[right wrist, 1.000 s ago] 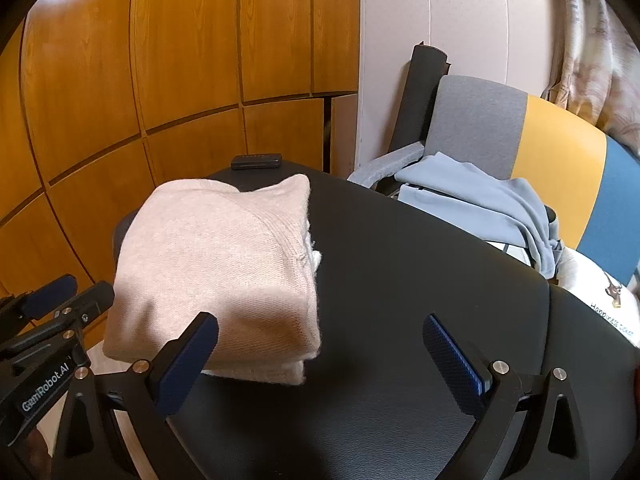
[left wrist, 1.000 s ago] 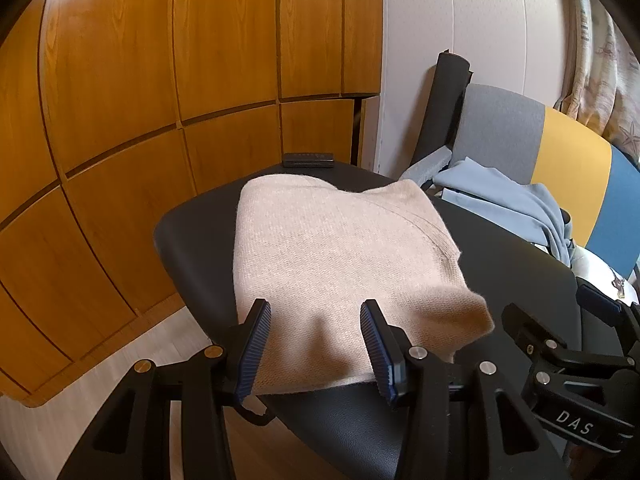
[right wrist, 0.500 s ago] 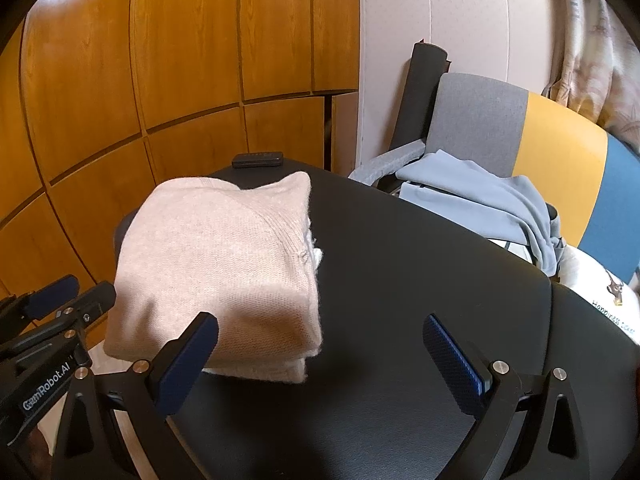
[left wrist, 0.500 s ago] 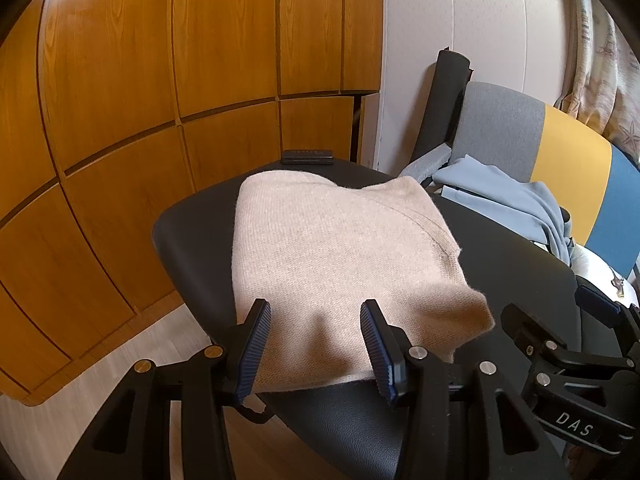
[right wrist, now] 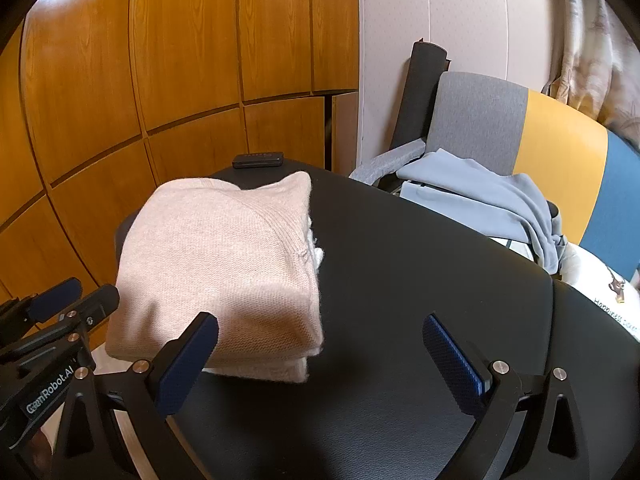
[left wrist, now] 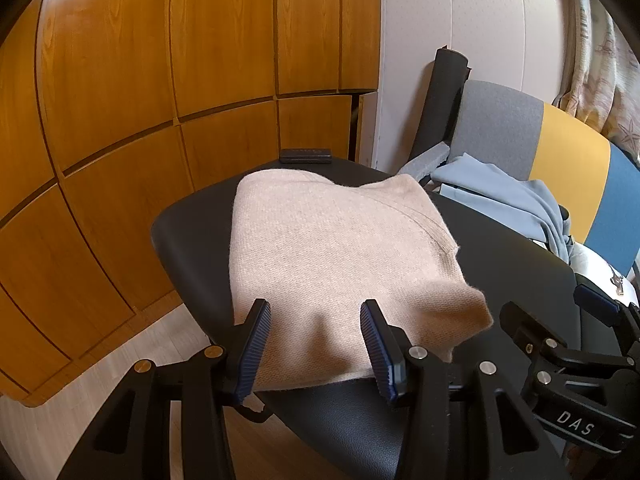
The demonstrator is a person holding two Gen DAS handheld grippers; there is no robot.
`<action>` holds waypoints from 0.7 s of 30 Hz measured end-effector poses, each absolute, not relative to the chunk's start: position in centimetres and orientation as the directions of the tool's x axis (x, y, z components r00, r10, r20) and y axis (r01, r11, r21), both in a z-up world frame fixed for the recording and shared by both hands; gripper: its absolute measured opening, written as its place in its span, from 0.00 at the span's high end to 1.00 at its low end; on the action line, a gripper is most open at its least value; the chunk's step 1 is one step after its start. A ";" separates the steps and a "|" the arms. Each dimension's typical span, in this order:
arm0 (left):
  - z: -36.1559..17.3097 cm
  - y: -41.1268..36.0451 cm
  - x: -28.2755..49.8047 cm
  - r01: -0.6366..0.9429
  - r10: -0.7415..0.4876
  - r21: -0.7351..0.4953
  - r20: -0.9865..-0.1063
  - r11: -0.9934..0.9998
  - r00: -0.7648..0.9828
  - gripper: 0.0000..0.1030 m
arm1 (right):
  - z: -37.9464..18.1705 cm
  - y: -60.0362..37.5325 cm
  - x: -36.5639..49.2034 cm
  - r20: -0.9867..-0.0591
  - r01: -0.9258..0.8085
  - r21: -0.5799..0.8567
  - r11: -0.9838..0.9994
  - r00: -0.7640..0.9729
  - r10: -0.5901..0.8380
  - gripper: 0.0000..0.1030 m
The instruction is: Fold clothes
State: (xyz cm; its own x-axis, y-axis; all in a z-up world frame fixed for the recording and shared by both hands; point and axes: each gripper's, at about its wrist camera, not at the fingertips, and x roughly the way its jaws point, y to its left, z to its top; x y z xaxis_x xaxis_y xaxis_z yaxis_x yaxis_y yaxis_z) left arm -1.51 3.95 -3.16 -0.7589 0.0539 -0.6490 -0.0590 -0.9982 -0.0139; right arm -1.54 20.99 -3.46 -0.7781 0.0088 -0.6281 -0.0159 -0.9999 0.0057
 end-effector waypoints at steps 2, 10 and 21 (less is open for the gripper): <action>-3.1 4.0 -1.5 -0.062 0.056 -0.013 -0.650 -0.998 -0.758 0.54 | -3.4 21.0 -1.5 -0.627 -0.017 0.006 -1.000 -0.779 0.009 0.00; -3.2 4.3 -1.4 -0.069 0.061 -0.014 -0.654 -0.998 -0.754 0.54 | -3.3 21.1 -1.3 -0.622 -0.025 0.008 -1.000 -0.783 0.015 0.00; -3.1 4.3 -1.3 -0.067 0.061 -0.015 -0.650 -0.998 -0.757 0.54 | -3.1 21.1 -1.1 -0.620 -0.024 0.007 -1.000 -0.785 0.015 0.00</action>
